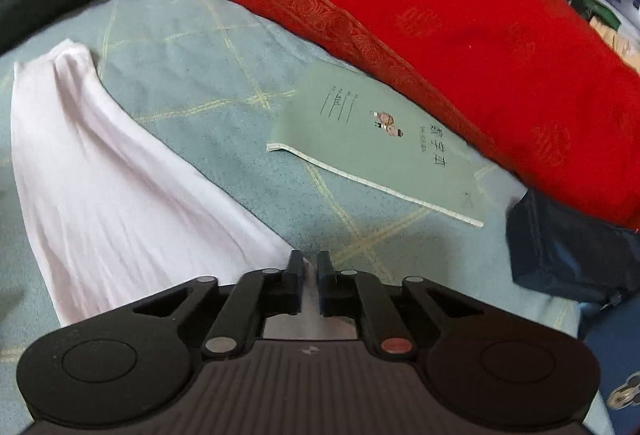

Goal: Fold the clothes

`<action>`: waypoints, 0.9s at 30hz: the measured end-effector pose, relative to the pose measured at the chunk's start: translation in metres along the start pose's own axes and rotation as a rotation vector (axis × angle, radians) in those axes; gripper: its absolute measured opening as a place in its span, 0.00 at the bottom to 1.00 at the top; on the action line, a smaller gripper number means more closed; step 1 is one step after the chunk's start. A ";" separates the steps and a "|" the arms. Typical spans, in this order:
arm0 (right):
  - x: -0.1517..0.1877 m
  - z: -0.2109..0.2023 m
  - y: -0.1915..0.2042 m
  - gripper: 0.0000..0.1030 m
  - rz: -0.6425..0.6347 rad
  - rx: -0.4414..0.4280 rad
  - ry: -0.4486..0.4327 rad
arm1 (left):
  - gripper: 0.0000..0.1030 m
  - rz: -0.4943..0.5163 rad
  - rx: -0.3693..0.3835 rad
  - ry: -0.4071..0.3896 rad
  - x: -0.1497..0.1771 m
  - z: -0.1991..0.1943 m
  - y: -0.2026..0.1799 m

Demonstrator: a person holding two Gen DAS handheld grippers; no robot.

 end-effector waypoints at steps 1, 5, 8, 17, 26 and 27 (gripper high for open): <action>-0.005 -0.006 0.002 0.15 -0.004 -0.008 -0.019 | 0.80 -0.003 -0.004 -0.002 0.000 -0.001 0.002; -0.030 -0.026 0.016 0.32 -0.025 -0.068 -0.085 | 0.80 -0.007 -0.055 -0.010 -0.002 -0.008 0.015; -0.053 -0.031 0.041 0.47 -0.069 -0.128 -0.124 | 0.81 -0.011 -0.102 -0.015 -0.003 -0.017 0.028; -0.099 0.017 0.122 0.48 -0.185 -0.267 -0.123 | 0.83 -0.135 -0.140 -0.067 -0.004 -0.041 0.077; -0.103 0.026 0.143 0.03 -0.216 -0.237 -0.168 | 0.83 -0.181 -0.149 -0.075 -0.002 -0.045 0.087; -0.107 0.029 0.141 0.04 -0.190 -0.215 -0.170 | 0.83 -0.178 -0.146 -0.075 -0.002 -0.045 0.086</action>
Point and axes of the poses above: each gripper's, at about its wrist camera, not at the fingertips, and z roughly the way its jaws point, y to its left, x to its underside, the point moved 3 cm from there along z, roughly the way its jaws point, and after that the axes turned 7 degrees about x, right-handed, at the moved point
